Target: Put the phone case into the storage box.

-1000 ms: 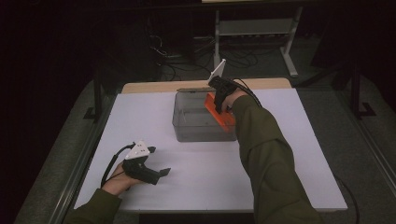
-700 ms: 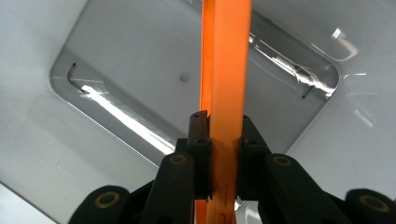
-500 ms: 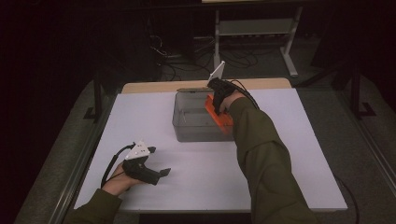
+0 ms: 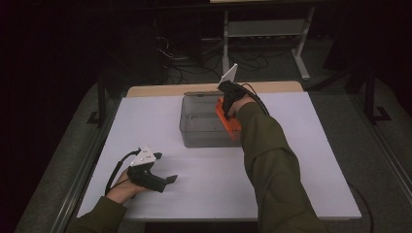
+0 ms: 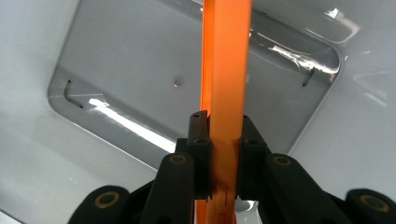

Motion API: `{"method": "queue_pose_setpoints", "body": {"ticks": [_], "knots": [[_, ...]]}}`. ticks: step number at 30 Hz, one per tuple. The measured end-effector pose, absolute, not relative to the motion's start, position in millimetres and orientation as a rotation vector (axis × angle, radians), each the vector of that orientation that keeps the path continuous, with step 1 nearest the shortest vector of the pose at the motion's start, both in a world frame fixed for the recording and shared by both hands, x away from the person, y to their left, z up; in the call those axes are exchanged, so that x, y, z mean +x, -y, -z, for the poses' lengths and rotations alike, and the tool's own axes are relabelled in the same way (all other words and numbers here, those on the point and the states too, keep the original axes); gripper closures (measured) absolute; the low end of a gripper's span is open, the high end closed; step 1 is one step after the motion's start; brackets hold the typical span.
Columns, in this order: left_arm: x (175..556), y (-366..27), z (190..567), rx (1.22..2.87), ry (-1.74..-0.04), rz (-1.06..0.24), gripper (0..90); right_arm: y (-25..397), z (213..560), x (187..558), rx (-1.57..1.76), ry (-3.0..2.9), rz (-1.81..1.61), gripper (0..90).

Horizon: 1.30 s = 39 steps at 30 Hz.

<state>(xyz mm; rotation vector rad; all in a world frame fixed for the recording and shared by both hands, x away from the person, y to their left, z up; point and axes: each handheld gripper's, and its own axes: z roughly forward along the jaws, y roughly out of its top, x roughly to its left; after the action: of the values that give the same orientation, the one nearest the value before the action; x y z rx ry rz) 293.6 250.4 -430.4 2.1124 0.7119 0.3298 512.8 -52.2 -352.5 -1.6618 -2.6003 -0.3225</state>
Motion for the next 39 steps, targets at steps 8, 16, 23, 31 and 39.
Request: {"method": "queue_pose_setpoints", "body": {"ticks": [8,16,23,31,39], "knots": [[294,-250,430,2.11,-0.712,-0.331,0.0,59,358,514,-1.748,2.526,0.318,78.3],[294,-250,431,2.11,-0.712,-0.33,0.0,65,361,516,-1.813,2.466,0.31,78.3],[293,-250,431,2.108,-0.713,-0.327,0.0,68,362,516,-1.874,2.417,0.297,78.2],[293,-250,431,2.11,-0.712,-0.326,0.0,72,366,517,-1.92,2.38,0.285,78.2],[293,-250,431,2.112,-0.713,-0.326,0.0,77,371,517,-1.955,2.359,0.259,78.0]]}}
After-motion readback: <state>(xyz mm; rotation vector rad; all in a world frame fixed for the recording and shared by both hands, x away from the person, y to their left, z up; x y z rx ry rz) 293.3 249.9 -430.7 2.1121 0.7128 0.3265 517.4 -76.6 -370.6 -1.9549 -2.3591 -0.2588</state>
